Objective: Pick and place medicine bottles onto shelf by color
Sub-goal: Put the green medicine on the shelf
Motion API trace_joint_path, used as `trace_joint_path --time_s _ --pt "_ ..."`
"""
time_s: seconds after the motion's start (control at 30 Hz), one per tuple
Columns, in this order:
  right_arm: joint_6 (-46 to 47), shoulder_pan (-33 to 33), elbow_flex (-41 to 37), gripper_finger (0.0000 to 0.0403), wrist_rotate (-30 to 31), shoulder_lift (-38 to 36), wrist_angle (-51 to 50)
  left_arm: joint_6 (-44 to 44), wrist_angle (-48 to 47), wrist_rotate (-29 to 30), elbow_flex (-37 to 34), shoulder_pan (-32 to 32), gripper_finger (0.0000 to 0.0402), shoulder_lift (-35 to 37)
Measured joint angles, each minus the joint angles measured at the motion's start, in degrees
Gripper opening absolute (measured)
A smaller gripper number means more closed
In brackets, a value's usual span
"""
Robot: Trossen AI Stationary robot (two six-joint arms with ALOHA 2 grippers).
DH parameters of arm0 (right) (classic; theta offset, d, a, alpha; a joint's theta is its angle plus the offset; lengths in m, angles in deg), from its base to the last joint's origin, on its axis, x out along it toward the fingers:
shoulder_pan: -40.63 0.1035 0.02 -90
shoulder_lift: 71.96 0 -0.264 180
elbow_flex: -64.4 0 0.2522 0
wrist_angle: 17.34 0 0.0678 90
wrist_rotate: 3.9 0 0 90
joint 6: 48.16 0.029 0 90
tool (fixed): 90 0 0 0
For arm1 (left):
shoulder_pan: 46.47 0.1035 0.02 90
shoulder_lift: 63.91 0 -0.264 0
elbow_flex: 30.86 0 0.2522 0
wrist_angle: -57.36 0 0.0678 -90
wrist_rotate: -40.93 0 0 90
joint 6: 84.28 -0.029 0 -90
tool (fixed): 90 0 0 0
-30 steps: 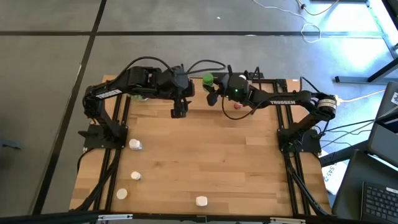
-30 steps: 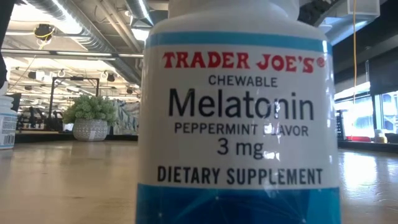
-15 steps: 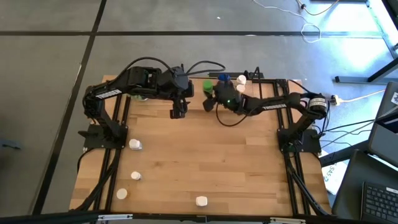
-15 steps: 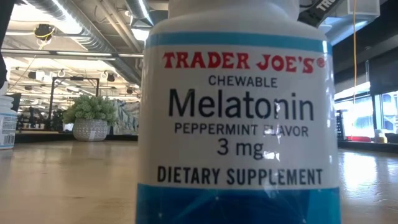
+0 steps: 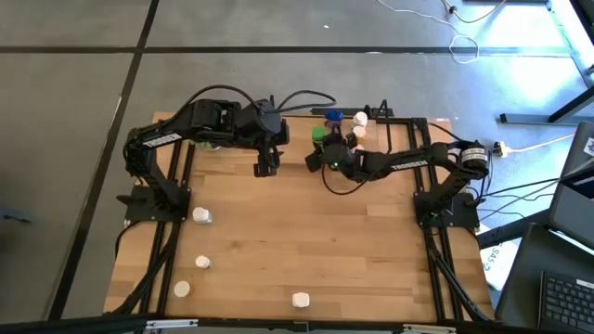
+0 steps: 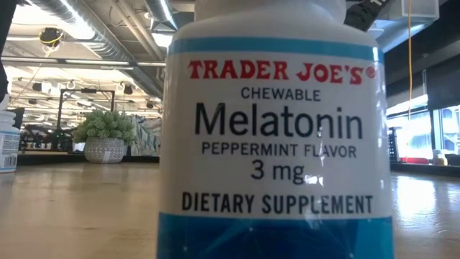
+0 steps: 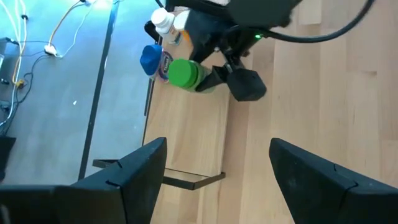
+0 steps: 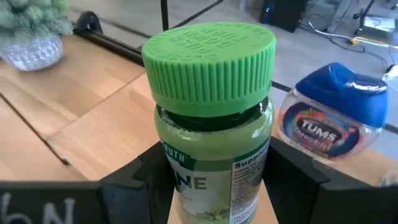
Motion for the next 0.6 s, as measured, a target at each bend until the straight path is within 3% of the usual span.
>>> trace_joint_path --time_s 0.17,0.3,0.6 --pt "5.06 2.43 0.0 0.0202 6.96 -0.04 -4.76 0.0 -0.82 0.0 0.0 0.0 0.0279 0.0" --pt "12.39 3.7 0.0 0.0202 7.72 -0.04 -9.76 0.0 -1.89 0.0 0.0 0.02 0.0279 -0.02" --pt "17.56 4.82 0.0 0.0202 11.36 0.87 -11.26 -0.27 -3.48 0.0 0.0 0.02 0.0279 -0.04"
